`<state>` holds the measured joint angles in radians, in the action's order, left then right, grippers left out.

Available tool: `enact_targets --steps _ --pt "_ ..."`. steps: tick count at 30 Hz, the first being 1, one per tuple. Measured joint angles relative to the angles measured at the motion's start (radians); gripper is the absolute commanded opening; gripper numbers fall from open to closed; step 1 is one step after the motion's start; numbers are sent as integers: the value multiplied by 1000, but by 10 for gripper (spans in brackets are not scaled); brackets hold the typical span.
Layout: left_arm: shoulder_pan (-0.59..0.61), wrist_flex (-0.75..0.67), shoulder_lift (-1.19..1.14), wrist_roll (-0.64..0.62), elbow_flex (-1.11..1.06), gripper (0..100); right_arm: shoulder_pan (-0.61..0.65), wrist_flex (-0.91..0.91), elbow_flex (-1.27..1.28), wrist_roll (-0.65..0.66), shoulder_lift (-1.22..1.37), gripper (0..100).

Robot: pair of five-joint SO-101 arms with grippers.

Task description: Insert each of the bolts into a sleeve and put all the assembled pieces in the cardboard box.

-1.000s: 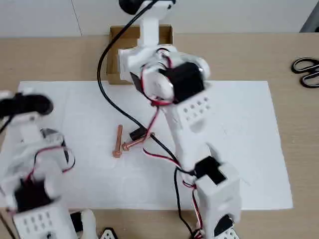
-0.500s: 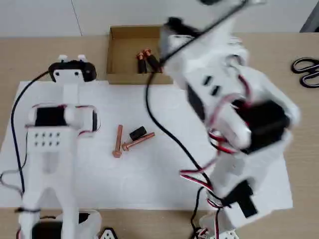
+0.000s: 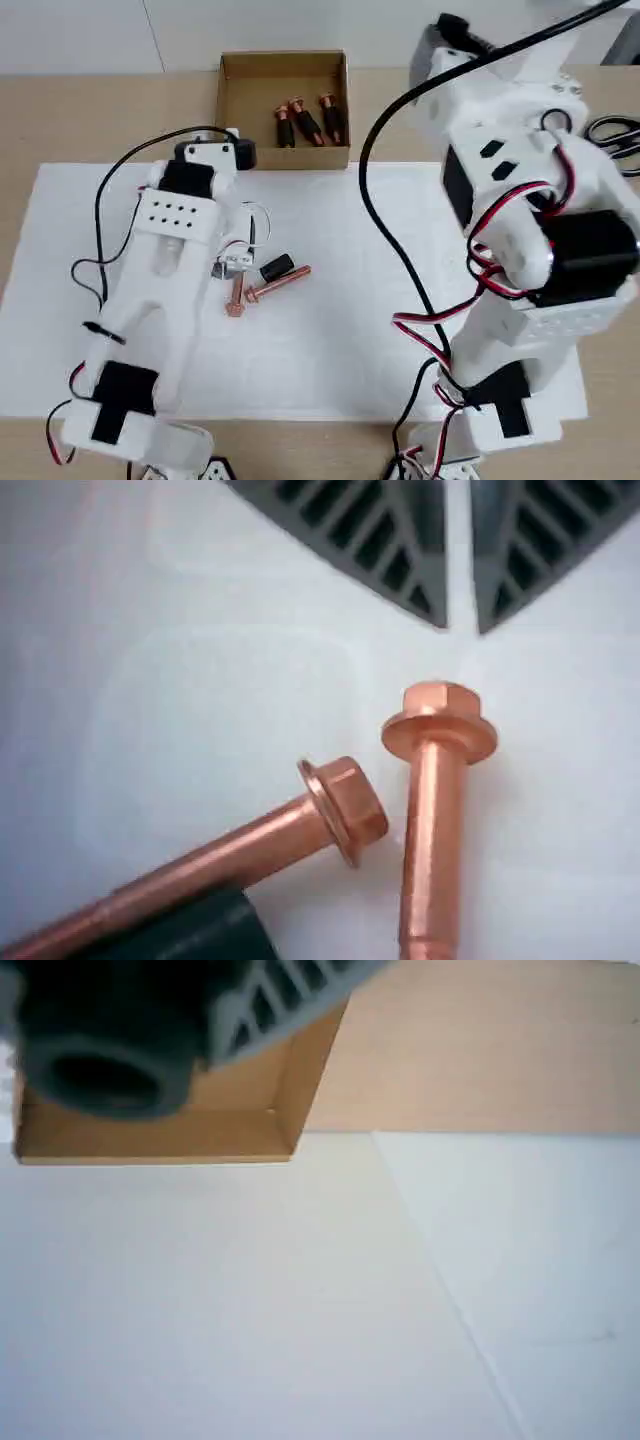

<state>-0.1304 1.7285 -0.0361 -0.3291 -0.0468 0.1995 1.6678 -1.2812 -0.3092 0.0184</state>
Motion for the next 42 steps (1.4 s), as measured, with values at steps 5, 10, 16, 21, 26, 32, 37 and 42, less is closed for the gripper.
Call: enact_targets --steps 5,10,16,21,26,32,37,42 --pt "-2 5 -41 -83 37 7 -2 0 115 0 18 5" --pt "-2 5 -57 -95 40 7 20 3 315 0 34 4" --pt "-2 5 -57 -95 40 7 106 17 551 0 34 3" --pt "-2 5 -57 -95 40 7 216 18 720 0 -98 3" --pt "-3 5 -57 -95 40 7 310 15 1023 0 -325 5" --pt "14 5 -57 -110 40 6 279 -209 1456 0 -577 5" --pt "60 5 -57 -201 40 7 249 -548 1864 89 -830 5" --pt "66 5 -57 -212 40 7 249 -911 2311 117 -1128 4"
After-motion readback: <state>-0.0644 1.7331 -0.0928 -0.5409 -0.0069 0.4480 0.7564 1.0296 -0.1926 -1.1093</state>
